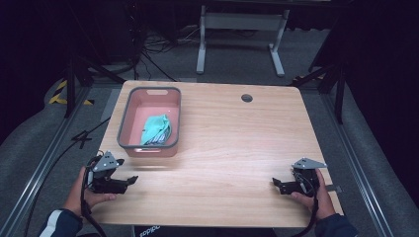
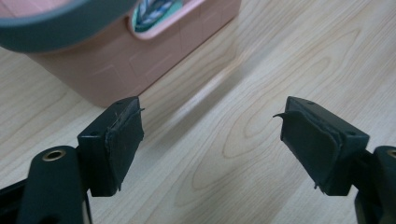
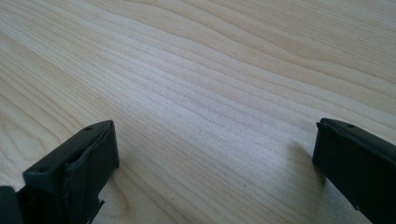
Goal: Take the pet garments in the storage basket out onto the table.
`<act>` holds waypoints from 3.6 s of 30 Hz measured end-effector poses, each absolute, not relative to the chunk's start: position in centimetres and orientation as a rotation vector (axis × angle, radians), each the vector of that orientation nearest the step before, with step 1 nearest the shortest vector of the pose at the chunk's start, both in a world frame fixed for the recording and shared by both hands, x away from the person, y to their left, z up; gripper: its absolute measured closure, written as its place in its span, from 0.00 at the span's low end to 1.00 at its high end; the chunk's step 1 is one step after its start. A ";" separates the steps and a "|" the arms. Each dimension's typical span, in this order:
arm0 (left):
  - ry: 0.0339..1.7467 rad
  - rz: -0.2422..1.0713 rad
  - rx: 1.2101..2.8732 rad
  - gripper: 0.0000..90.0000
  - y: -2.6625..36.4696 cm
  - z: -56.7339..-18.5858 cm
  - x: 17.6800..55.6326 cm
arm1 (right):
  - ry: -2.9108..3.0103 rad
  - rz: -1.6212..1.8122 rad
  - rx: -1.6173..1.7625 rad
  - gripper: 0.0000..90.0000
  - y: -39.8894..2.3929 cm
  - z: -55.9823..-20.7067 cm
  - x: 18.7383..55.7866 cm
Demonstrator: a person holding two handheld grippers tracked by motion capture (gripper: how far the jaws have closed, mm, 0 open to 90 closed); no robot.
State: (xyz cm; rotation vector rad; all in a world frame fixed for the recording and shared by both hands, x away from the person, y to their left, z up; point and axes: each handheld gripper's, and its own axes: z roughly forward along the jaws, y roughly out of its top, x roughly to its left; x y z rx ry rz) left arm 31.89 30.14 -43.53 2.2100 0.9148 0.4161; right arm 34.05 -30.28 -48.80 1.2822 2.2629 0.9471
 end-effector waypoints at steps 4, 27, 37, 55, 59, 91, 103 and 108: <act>0.897 0.433 2.203 0.24 30.3 -42.7 31.7 | 2.269 0.944 1.270 0.01 -30.2 -48.8 34.2; 0.843 0.511 2.156 0.24 28.9 -38.1 33.0 | 2.276 0.952 1.263 0.01 -30.1 -48.8 34.4; 0.814 0.529 2.193 0.23 26.0 -36.0 36.0 | 2.284 0.958 1.253 0.01 -30.0 -48.8 34.6; 0.993 0.435 2.347 0.22 23.4 -37.5 44.7 | 2.279 0.954 1.263 0.01 -30.0 -48.8 34.5; 1.055 0.412 2.382 0.21 22.8 -38.1 46.4 | 2.279 0.953 1.263 0.01 -30.0 -48.8 34.5; 1.512 0.232 2.524 0.10 20.9 -43.8 54.2 | 2.279 0.954 1.262 0.01 -30.0 -48.8 34.5; 1.494 0.085 2.497 0.33 21.3 -43.7 54.3 | 2.281 0.955 1.262 0.01 -30.0 -48.8 34.4; 1.475 0.089 2.519 0.48 20.9 -43.4 54.3 | 2.282 0.956 1.263 0.01 -30.0 -48.8 34.4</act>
